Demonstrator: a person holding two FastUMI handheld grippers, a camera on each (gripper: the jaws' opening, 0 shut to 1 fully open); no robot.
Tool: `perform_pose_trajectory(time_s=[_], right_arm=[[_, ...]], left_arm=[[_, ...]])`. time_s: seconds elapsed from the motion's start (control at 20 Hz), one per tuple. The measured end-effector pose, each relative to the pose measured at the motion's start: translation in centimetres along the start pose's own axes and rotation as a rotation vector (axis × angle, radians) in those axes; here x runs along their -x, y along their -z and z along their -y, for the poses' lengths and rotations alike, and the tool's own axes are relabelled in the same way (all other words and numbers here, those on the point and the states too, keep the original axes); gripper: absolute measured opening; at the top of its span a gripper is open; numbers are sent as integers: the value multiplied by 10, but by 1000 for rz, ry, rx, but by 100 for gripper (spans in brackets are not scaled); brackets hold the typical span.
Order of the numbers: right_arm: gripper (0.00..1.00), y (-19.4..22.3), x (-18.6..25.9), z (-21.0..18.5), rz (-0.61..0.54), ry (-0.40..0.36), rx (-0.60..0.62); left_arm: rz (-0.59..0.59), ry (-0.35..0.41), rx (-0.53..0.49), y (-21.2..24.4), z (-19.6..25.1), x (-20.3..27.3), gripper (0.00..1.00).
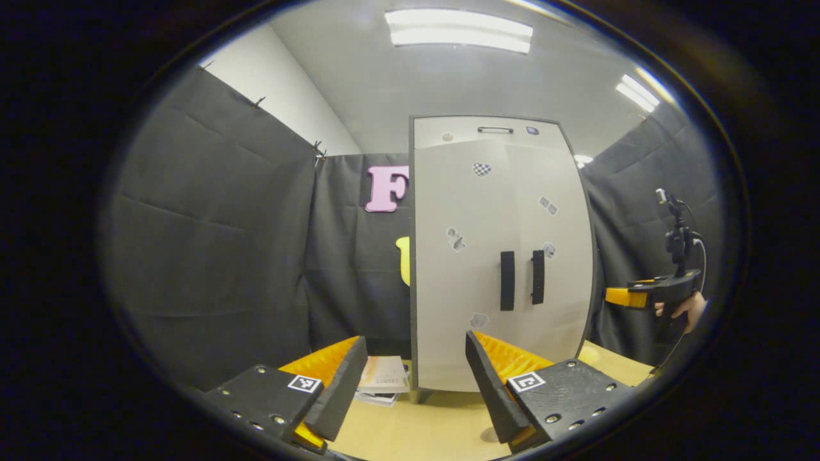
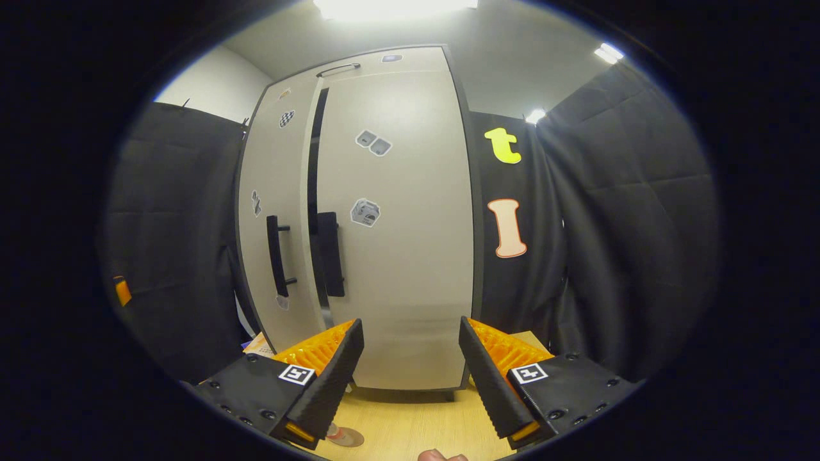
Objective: Grasp the bottle in the cabinet with the left hand and place it on the coaster, then close the right door with the right hand and the left door with the left hand.
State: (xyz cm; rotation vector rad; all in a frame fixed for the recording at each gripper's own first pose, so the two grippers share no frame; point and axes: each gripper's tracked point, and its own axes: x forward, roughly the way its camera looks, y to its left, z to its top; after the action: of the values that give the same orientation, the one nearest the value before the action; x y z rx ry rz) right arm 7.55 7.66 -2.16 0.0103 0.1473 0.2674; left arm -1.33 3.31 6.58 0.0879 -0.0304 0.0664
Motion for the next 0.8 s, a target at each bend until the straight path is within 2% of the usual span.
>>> perform_pose_trajectory(time_s=[0.05, 0.25, 0.4, 0.45, 0.55, 0.75, 0.8], right_arm=[[95, 0, 1, 2, 2, 8, 0], [95, -2, 6, 5, 25, 36, -13], [92, 3, 13, 12, 37, 62, 4], [92, 7, 17, 16, 35, 74, 7], [95, 18, 25, 23, 15, 92, 3], [95, 28, 27, 36, -12, 137, -22], [92, 28, 26, 35, -17, 141, -35]], left_arm=[[-10, 7, -3, 3, 1, 2, 95], [-31, 6, 19, 18, 6, -1, 95], [-39, 15, 51, 30, 2, -6, 84], [-43, 17, 49, 32, 0, -9, 89], [-65, 18, 44, 36, 4, -13, 89], [-82, 40, 26, 44, 11, -12, 89], [-88, 38, 16, 48, 10, -8, 89]])
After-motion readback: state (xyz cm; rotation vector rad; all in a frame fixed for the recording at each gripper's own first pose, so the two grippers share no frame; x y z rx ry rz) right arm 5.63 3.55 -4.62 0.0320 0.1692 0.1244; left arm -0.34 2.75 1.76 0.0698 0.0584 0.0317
